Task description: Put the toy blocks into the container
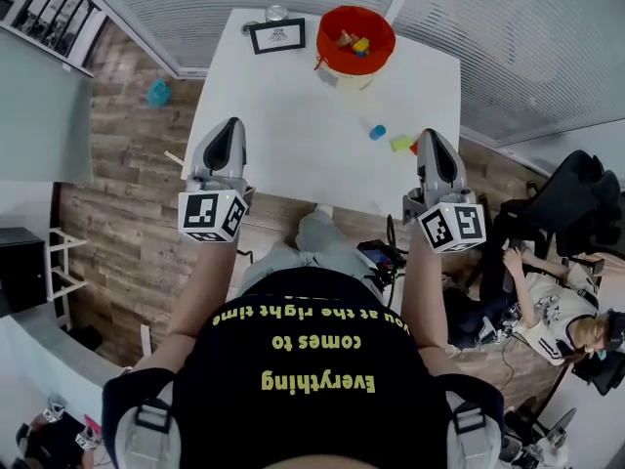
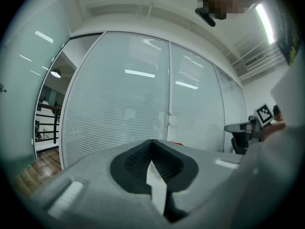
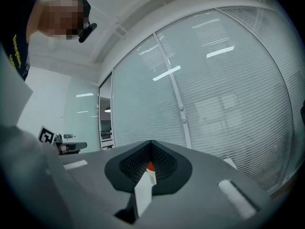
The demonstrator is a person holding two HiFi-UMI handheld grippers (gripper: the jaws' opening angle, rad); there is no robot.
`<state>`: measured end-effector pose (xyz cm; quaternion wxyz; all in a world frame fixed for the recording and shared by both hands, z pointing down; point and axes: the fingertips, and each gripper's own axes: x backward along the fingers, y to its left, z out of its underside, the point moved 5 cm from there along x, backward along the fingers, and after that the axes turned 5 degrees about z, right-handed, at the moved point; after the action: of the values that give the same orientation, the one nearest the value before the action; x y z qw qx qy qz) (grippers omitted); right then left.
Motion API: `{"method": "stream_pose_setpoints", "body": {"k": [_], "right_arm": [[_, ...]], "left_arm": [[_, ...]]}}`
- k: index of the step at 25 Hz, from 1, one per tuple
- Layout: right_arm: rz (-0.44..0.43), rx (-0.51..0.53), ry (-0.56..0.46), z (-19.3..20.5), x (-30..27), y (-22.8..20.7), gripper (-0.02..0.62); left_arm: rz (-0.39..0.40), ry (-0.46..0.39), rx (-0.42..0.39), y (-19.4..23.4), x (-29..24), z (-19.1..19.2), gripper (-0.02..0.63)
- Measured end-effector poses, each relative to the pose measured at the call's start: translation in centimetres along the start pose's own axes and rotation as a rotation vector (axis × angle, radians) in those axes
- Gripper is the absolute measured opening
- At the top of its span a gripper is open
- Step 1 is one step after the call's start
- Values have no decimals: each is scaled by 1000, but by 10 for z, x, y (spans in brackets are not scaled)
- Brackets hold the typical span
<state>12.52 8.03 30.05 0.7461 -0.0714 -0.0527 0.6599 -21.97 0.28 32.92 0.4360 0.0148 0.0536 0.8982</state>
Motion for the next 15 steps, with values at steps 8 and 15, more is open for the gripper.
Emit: {"method": "stream_pose_setpoints", "body": {"k": [8,15], "right_arm": [[-22,-4,21,-2,-29,-37,5],[-57,-12,49,-2,-54,-63,5]], "left_arm": [[-7,6,-3,-9,-46,0,-2],[-12,10,-1,-16,-78,1,-2]]}}
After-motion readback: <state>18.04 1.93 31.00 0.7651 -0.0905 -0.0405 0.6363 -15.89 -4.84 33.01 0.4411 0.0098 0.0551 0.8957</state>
